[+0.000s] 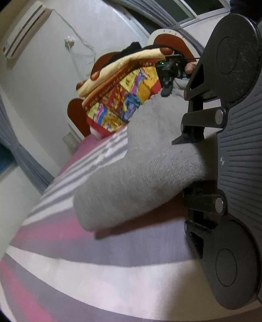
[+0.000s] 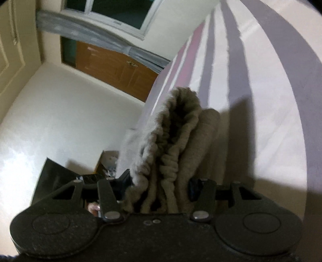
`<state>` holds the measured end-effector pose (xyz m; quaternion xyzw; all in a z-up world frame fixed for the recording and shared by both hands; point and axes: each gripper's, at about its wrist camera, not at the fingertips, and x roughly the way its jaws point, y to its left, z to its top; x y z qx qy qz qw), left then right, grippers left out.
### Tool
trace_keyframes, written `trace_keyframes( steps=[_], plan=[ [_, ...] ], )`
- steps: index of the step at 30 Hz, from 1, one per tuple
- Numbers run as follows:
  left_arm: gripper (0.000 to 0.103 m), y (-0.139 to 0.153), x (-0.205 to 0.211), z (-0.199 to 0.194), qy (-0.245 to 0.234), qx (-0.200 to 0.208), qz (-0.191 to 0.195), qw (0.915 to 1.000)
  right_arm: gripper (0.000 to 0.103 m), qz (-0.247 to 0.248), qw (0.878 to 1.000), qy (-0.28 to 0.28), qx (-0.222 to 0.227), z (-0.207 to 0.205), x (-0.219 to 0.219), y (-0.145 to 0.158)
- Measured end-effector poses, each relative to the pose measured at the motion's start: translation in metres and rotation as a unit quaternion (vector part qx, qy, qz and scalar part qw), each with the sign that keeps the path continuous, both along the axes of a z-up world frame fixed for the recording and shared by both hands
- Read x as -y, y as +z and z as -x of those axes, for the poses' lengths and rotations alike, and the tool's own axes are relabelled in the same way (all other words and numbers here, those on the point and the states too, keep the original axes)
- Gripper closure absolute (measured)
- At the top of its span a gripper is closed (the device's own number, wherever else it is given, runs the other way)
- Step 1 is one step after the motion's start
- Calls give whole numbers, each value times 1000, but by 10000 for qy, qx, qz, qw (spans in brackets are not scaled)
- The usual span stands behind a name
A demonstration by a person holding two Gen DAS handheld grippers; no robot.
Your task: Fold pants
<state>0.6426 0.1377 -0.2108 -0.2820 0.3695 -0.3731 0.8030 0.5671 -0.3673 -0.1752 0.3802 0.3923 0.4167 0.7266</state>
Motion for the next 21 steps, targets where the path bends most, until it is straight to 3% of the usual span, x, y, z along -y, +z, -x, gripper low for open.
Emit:
trace_keyframes(
  steps=[6,13,14,16,17,18,19,21],
  plan=[
    [70,-37,-9,-5,-39,-77,406,9991,51,-184,9998,65,13,-1,6,-27],
    [64,-31,5,0,56,-58,325,9994,49,-138,9999,67,75,-8,6,-23],
    [57,-29,1,3,94,-33,249,9996,48,-57,10000,49,31,-6,5,-21],
    [34,-17,5,17,147,110,58,9998,43,166,9998,-17,-71,-11,-5,-8],
    [15,-9,7,26,207,146,6,9997,36,303,9995,-44,-80,-4,-5,-1],
    [4,-2,9,34,238,155,-17,9996,32,346,9993,-70,-91,-5,-11,7],
    [4,4,11,45,235,197,-93,9995,23,387,9992,-49,-91,1,-13,13],
    [4,9,18,60,266,160,-543,9980,23,758,9970,-111,-67,13,-16,21]
  ],
)
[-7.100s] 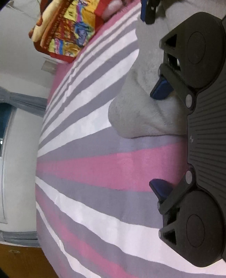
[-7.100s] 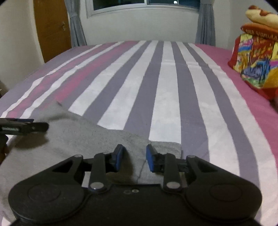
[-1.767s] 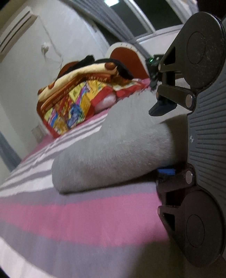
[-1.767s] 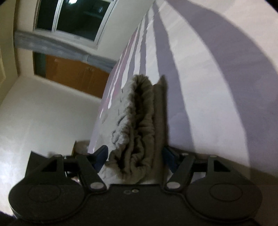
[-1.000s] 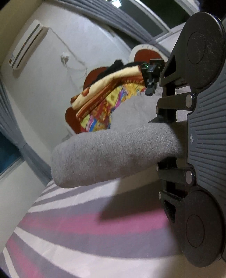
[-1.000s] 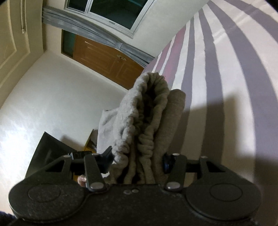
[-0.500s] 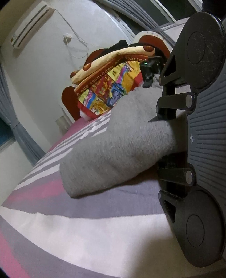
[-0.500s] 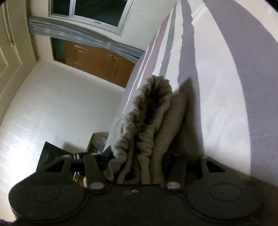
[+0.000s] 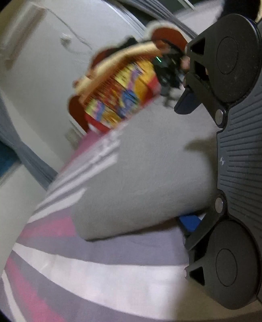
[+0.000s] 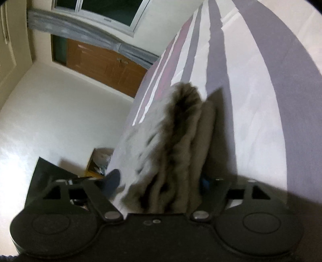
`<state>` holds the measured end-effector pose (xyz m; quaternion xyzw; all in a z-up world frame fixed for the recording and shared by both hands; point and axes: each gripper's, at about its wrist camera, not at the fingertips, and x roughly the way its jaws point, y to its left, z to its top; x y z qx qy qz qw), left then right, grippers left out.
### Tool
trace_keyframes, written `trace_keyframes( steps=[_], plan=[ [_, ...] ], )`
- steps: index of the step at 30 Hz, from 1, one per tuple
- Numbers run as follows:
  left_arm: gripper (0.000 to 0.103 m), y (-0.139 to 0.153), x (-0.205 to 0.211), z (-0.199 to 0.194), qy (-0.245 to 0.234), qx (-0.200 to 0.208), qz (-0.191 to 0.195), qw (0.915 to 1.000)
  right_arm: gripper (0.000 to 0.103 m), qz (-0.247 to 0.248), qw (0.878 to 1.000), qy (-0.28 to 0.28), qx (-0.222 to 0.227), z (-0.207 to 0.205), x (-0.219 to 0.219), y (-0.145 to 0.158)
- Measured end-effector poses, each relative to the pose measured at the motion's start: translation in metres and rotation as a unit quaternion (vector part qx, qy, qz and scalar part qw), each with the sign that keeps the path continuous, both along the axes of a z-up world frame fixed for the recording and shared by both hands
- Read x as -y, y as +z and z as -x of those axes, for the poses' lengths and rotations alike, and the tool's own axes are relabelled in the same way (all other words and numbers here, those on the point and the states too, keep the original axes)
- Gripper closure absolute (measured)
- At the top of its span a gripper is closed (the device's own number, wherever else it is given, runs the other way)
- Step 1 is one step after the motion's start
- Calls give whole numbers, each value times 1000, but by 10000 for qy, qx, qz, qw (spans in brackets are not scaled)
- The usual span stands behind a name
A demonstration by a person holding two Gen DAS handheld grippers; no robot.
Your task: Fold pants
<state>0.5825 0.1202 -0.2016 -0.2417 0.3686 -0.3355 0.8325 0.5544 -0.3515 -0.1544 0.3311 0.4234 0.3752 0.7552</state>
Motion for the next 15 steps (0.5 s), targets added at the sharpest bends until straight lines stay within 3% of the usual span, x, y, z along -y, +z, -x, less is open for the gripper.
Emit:
trace_keyframes(
  steps=[4,6,9,15],
  plan=[
    [4,1,15,23,576,231,-1279,9898,23,657,9972,-365,-46,19,-5,5],
    [4,8,21,29,884,213,-1583,9832,21,930,9943,-504,-120,28,-12,15],
    [4,22,21,41,1207,142,-1635,9790,5,1149,9902,-790,-54,47,-16,37],
    [4,44,20,61,1494,309,-1742,9728,1,1147,9881,-1027,24,77,-10,58]
  ],
)
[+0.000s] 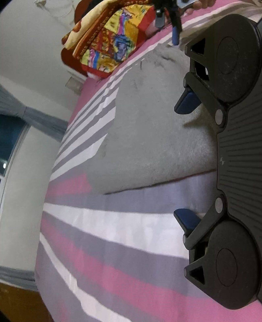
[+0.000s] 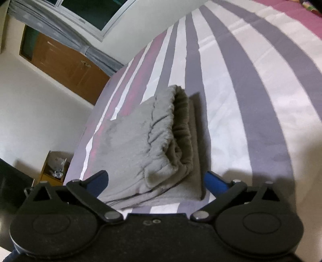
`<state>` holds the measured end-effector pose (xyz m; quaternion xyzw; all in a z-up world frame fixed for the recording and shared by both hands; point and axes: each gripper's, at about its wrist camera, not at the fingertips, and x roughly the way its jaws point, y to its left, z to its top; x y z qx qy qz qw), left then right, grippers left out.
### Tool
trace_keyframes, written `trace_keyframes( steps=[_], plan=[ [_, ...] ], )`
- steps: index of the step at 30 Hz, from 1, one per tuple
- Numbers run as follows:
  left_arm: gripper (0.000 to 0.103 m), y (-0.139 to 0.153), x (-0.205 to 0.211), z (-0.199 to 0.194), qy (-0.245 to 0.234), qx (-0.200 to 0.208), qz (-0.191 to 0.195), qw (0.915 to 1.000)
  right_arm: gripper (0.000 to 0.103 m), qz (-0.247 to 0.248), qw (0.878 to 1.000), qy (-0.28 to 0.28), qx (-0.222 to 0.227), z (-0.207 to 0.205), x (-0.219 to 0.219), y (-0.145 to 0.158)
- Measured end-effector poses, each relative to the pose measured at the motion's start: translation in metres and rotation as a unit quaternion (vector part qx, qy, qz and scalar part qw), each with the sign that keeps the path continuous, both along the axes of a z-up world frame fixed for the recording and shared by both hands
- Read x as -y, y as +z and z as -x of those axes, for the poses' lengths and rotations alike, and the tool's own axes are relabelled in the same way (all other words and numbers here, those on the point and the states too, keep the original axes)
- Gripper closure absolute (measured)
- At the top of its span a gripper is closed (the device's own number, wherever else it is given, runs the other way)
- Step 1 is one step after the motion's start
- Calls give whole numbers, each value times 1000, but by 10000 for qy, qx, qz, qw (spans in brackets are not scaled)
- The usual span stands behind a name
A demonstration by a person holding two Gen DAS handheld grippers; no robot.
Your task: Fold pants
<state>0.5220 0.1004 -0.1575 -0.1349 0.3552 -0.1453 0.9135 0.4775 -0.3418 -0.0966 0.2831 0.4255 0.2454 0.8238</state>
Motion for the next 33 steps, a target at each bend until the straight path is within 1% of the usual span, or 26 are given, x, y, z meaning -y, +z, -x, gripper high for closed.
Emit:
trace_keyframes(
  steps=[2,5,7,9,11,12,13,15,16,18,22,25,27,29,33],
  plan=[
    [4,5,0,7,122,-22,-72,9999,1,79,9999,-144,33,6,0,3],
    [4,18,3,23,203,51,-507,9985,1,143,9990,-383,200,18,-3,12],
    [4,31,5,42,230,142,-739,9969,1,161,9980,-435,440,37,-5,24],
    [4,45,8,65,210,328,-819,9959,1,258,9968,-437,613,52,-10,36],
    [3,57,10,86,290,479,-902,9943,1,444,9949,-405,813,70,-17,48],
    [0,64,12,98,345,554,-942,9934,0,560,9934,-404,915,81,-21,55],
    [0,69,13,108,403,600,-960,9928,0,676,9920,-396,987,90,-25,61],
    [0,82,15,129,502,725,-937,9917,0,1097,9864,-405,1154,111,-33,75],
    [0,88,15,139,541,759,-894,9916,0,1334,9825,-422,1227,121,-38,82],
    [0,101,15,160,639,836,-736,9917,0,1572,9767,-365,1417,140,-44,94],
    [0,121,16,201,832,989,-621,9897,0,1751,9684,-422,1724,180,-51,114],
    [0,131,18,236,1082,1044,-463,9876,0,1753,9671,-554,1757,205,-51,126],
    [0,137,21,259,1090,1027,-364,9881,0,1746,9663,-587,1801,225,-51,134],
    [0,145,26,283,1119,1113,-456,9864,0,1877,9610,-661,1919,246,-54,142],
    [0,162,37,329,1121,1358,-619,9824,0,2312,9434,-902,2199,290,-60,157]
  ],
)
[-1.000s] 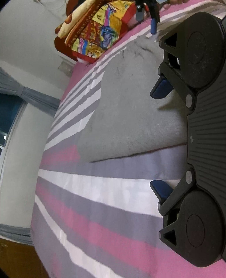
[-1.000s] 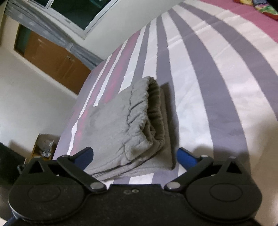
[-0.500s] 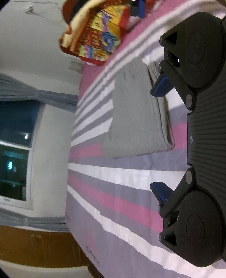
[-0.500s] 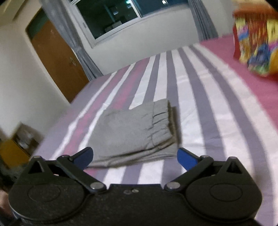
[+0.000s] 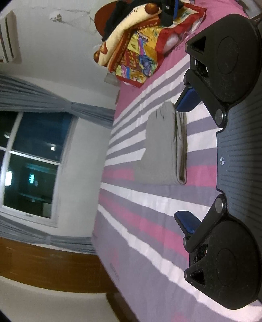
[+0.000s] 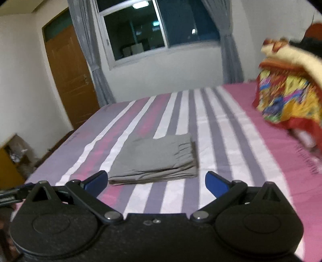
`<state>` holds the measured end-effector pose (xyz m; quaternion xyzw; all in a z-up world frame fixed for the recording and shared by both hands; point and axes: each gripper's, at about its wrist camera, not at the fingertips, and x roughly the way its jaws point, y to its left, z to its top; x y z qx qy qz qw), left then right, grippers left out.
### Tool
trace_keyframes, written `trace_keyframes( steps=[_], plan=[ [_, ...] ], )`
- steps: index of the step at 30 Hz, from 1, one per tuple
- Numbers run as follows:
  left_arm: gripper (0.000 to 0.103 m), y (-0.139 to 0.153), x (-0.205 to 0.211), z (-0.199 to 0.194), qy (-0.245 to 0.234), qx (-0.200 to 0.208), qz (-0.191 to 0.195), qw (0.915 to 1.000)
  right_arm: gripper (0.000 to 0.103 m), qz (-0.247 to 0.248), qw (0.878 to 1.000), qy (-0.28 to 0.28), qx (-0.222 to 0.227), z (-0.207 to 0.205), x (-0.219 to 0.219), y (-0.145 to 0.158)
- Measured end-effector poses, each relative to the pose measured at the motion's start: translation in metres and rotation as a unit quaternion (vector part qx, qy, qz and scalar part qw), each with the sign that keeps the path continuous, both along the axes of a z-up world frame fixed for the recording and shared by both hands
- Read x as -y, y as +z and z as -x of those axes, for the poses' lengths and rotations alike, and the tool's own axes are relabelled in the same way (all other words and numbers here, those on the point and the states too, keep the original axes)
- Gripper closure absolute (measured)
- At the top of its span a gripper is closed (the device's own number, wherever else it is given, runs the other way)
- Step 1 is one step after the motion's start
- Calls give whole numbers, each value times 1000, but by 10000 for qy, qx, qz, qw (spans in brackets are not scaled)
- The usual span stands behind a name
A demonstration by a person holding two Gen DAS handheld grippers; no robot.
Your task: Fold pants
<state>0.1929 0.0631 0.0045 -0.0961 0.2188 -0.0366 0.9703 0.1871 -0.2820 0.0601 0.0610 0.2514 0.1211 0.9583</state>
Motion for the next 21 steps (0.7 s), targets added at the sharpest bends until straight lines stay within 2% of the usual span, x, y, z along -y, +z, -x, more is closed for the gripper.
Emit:
trace_keyframes(
  steps=[4,10,21],
  plan=[
    [0,20,13,37,-11,182,-218,9996,0,274,9991,-149,287,39,-6,9],
    [0,43,24,87,-166,384,-90,9991,0,527,9960,-279,672,95,-19,17],
    [0,59,33,188,-135,796,-222,9965,0,469,9920,-437,1083,174,-20,34]
  ],
)
